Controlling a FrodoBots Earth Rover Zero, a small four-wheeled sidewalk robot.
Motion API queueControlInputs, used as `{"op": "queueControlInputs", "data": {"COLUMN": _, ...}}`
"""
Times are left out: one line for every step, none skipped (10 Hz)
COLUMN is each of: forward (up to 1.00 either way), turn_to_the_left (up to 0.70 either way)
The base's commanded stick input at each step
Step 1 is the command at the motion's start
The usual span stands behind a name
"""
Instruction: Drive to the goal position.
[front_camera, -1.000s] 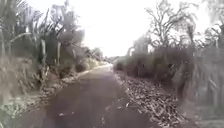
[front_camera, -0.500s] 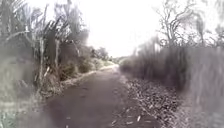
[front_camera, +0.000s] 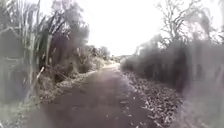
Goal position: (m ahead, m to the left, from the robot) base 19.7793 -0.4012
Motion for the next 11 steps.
{"op": "queueControlInputs", "data": {"forward": 0.70, "turn_to_the_left": 0.00}}
{"op": "queueControlInputs", "data": {"forward": 0.70, "turn_to_the_left": 0.00}}
{"op": "queueControlInputs", "data": {"forward": 0.70, "turn_to_the_left": 0.00}}
{"op": "queueControlInputs", "data": {"forward": 0.70, "turn_to_the_left": 0.00}}
{"op": "queueControlInputs", "data": {"forward": 0.70, "turn_to_the_left": 0.00}}
{"op": "queueControlInputs", "data": {"forward": 0.70, "turn_to_the_left": 0.00}}
{"op": "queueControlInputs", "data": {"forward": 0.70, "turn_to_the_left": 0.00}}
{"op": "queueControlInputs", "data": {"forward": 0.70, "turn_to_the_left": 0.00}}
{"op": "queueControlInputs", "data": {"forward": 0.70, "turn_to_the_left": 0.00}}
{"op": "queueControlInputs", "data": {"forward": 0.70, "turn_to_the_left": 0.00}}
{"op": "queueControlInputs", "data": {"forward": 0.70, "turn_to_the_left": 0.00}}
